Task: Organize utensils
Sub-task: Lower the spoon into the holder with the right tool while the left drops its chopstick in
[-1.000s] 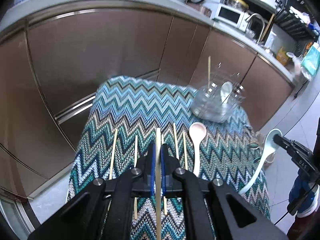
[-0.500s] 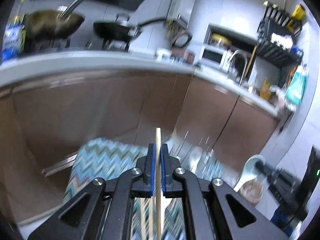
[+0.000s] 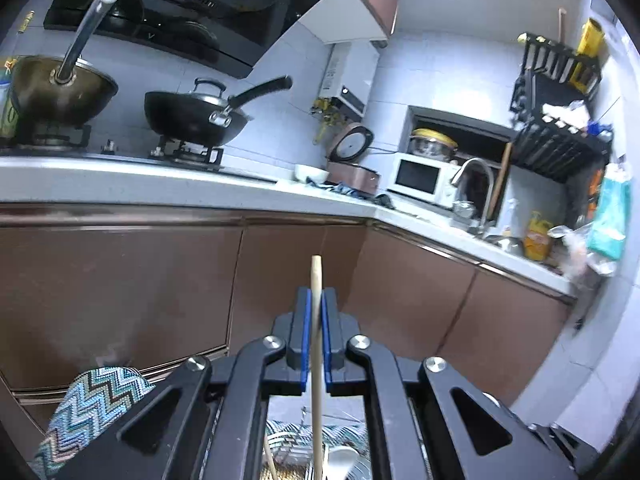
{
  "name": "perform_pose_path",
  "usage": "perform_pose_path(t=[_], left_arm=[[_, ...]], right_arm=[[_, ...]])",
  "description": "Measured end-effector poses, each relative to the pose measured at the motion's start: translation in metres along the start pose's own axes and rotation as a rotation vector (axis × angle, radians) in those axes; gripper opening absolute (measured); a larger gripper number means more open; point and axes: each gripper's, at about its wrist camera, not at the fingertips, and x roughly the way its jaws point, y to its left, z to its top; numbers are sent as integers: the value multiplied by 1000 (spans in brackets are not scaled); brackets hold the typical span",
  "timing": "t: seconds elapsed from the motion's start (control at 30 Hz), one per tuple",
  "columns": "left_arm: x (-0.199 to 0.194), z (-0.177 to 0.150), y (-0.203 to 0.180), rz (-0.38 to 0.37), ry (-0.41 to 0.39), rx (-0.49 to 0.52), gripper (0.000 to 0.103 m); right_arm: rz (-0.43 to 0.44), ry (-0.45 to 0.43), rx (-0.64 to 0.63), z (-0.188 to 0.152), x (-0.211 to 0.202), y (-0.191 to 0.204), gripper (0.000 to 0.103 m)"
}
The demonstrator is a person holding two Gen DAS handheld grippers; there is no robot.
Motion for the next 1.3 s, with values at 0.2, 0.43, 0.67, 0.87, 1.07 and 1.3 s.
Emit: perform_pose_path(t=[0.2,0.43,0.67,0.87,1.07,1.3], left_arm=[[32,-40,6,63,-27,11,5],[46,-66,20,81,-14,-8,5],[45,-67,31,60,5,-28,5],[46,-67,41,35,26,-61,5],[43,-69,50,24,38,-92,5],[43,-73,49,13,54,-77,5]], right_arm=[[-28,-11,-37,-26,22,12,7],[-23,-4,-43,-50,37,22,8],[-13,27,-46,-65,44,26,8],[9,34,-38,-70,44,28,13],[24,29,-7,-71,41,21,30],[44,23,37,-71,37,15,41]])
